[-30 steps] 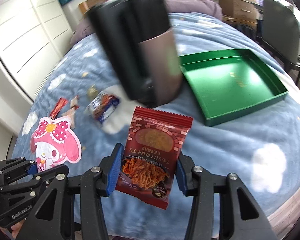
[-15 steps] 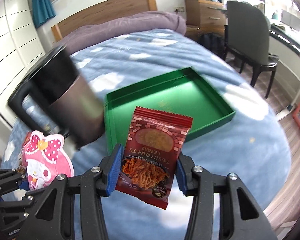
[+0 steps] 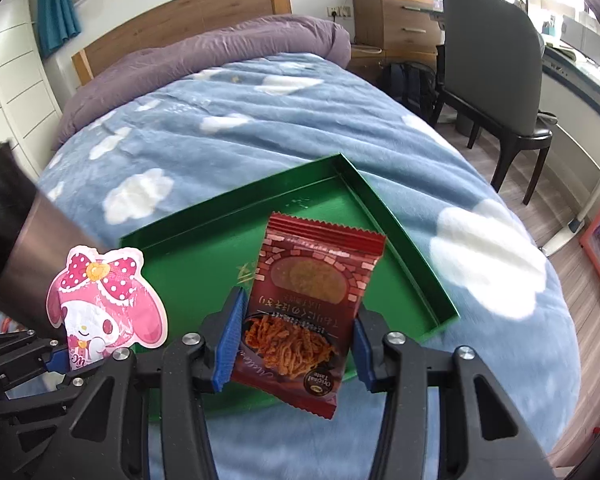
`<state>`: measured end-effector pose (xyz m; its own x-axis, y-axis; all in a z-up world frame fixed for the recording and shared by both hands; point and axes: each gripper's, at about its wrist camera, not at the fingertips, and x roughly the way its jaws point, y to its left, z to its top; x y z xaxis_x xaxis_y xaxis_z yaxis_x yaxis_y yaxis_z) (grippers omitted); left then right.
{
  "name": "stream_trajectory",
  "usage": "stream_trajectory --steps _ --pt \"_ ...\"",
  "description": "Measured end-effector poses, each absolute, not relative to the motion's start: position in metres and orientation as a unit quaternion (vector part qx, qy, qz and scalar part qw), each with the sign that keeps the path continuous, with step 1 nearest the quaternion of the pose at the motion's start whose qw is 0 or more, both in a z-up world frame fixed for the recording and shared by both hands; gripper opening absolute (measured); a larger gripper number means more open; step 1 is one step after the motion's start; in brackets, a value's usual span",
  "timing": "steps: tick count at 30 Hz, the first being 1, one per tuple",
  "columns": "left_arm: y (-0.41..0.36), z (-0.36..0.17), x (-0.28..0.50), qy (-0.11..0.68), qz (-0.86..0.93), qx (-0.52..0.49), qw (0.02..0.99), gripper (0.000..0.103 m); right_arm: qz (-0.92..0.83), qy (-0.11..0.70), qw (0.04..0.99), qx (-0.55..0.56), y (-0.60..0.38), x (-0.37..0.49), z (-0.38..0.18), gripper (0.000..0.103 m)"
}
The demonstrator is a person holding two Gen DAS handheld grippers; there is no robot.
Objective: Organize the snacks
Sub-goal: 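Carry both held packets over the green tray, then open left tool to drop pink packet while right tool releases red packet into tray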
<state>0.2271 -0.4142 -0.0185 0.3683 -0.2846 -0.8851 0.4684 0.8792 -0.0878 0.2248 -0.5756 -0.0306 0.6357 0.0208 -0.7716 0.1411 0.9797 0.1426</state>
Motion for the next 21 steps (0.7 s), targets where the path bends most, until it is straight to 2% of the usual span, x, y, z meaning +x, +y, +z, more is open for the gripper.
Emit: stream_trajectory --steps 15,18,19,21 --pt "-0.430 -0.075 0.276 0.544 -0.197 0.076 0.812 0.018 -0.041 0.462 0.883 0.069 -0.591 0.284 -0.091 0.034" --pt "-0.429 -0.078 0.279 0.542 -0.199 0.072 0.813 0.019 -0.042 0.466 0.882 0.062 -0.588 0.285 -0.099 0.036" --pt "-0.429 -0.078 0.277 0.541 -0.199 0.073 0.814 0.019 -0.044 0.463 0.884 0.053 -0.586 0.285 -0.100 0.041" --pt "-0.430 -0.078 0.277 0.539 -0.203 0.072 0.815 0.023 -0.047 0.461 0.885 0.046 -0.584 0.284 -0.100 0.043"
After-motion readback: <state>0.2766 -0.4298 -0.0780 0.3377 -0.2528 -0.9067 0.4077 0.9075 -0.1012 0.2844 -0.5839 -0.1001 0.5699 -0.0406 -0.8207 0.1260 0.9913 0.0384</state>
